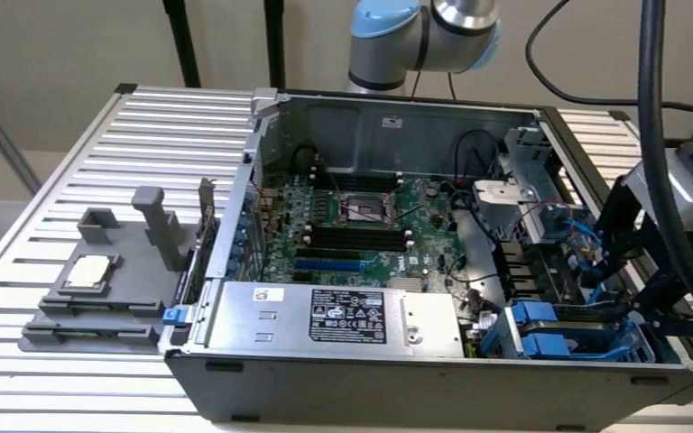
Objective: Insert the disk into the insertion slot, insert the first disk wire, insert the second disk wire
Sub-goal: 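Insert the first disk wire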
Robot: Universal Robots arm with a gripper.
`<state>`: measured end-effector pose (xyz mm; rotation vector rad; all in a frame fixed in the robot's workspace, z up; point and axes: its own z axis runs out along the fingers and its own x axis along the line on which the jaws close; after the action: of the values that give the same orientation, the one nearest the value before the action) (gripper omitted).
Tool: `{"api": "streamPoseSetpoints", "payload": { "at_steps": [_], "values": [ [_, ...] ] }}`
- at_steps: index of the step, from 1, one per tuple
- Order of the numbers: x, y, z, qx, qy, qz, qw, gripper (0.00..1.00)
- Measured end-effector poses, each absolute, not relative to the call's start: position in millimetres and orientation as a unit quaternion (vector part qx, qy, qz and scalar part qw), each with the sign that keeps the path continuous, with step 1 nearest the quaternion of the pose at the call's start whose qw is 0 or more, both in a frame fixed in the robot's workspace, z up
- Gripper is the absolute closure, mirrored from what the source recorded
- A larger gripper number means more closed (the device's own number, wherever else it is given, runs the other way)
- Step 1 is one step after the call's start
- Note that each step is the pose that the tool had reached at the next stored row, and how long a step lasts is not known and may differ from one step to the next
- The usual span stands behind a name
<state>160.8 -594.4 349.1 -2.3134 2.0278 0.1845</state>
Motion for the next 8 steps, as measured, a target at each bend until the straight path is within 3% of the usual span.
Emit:
{"api": "streamPoseSetpoints", "payload": {
  "at_steps": [8],
  "values": [
    [170.6, -599.9, 344.2, -0.751, 0.656, 0.070, 0.041, 0.55]
  ]
}}
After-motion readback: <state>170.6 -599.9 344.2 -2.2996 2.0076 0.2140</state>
